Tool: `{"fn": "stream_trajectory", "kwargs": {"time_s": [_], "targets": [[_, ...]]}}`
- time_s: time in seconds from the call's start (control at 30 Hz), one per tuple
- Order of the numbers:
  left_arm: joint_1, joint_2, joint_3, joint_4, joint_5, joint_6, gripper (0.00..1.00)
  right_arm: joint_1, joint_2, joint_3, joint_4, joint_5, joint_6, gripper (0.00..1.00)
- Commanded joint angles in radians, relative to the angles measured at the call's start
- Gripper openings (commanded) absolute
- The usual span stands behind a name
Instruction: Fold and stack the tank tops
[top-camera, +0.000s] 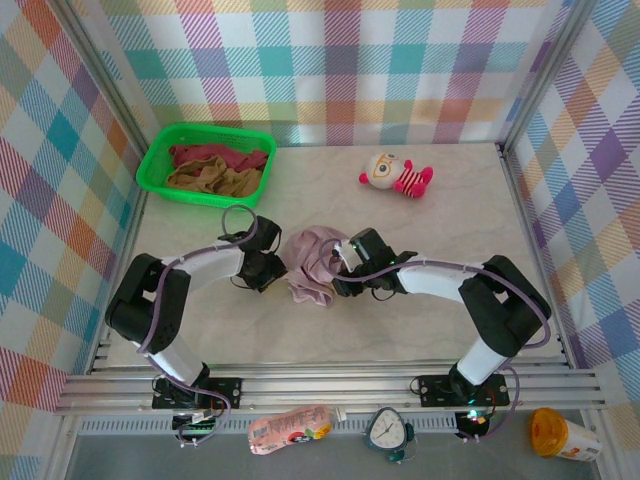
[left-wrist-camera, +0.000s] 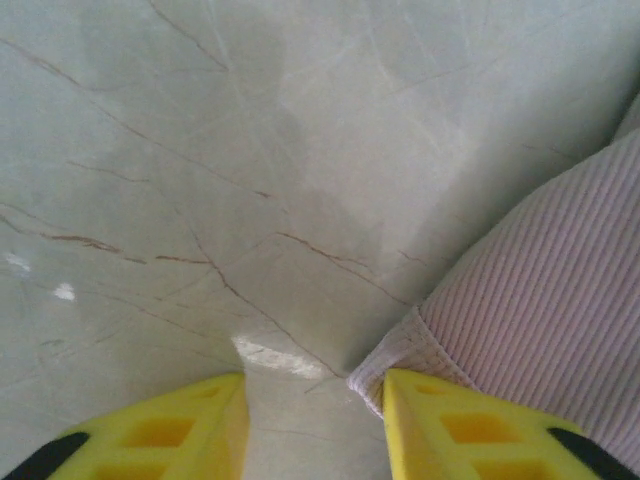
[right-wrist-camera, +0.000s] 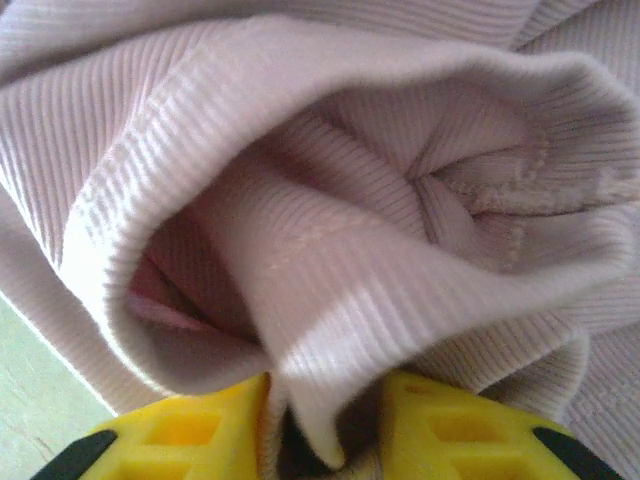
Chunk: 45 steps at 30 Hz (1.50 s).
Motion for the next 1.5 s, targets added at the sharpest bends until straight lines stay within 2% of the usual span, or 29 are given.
{"fn": "stream_trajectory", "kwargs": {"time_s": [0.0,0.07,0.17,0.3,0.47,0.57,0.77,0.93,1.1,1.17,1.3,1.47], "targets": [[-0.023,0.082,0.034,0.216,0.061,0.000,0.28,0.006,-0.008,0.014,0.029,0.009,-0.018,0.22],[-0.024,0.082,0.037,0.218,0.060,0.007,0.26,0.006,-0.024,0.013,0.023,0.006,-0.020,0.15],[-0.024,0.084,0.066,0.186,0.052,0.027,0.26,0.006,-0.037,0.005,0.016,-0.003,-0.019,0.13],[-0.025,0.057,0.099,0.110,0.038,0.044,0.34,0.006,-0.062,-0.005,-0.006,0.006,-0.013,0.14],[-0.023,-0.011,0.141,-0.016,-0.031,0.091,0.43,0.006,-0.093,-0.011,-0.021,0.015,-0.007,0.13],[-0.024,-0.003,0.138,-0.008,-0.014,0.100,0.46,0.005,-0.101,-0.008,-0.029,0.026,-0.007,0.12],[-0.024,0.072,0.148,0.039,0.045,0.096,0.46,-0.007,-0.108,0.000,-0.052,0.061,-0.007,0.08],[-0.024,0.109,0.140,0.038,0.039,0.117,0.42,-0.031,-0.113,-0.002,-0.063,0.061,0.000,0.06],[-0.024,0.165,0.117,0.102,0.089,0.126,0.37,-0.032,-0.104,0.000,-0.064,0.048,0.006,0.06],[-0.024,0.184,0.118,0.102,0.097,0.135,0.30,-0.032,-0.107,0.003,-0.071,0.052,0.002,0.05],[-0.020,0.176,0.140,0.050,0.080,0.186,0.02,-0.041,-0.135,0.010,-0.085,0.071,-0.003,0.03],[-0.005,0.100,0.213,-0.077,0.039,0.261,0.00,-0.067,-0.199,0.029,-0.134,0.126,-0.033,0.02]]}}
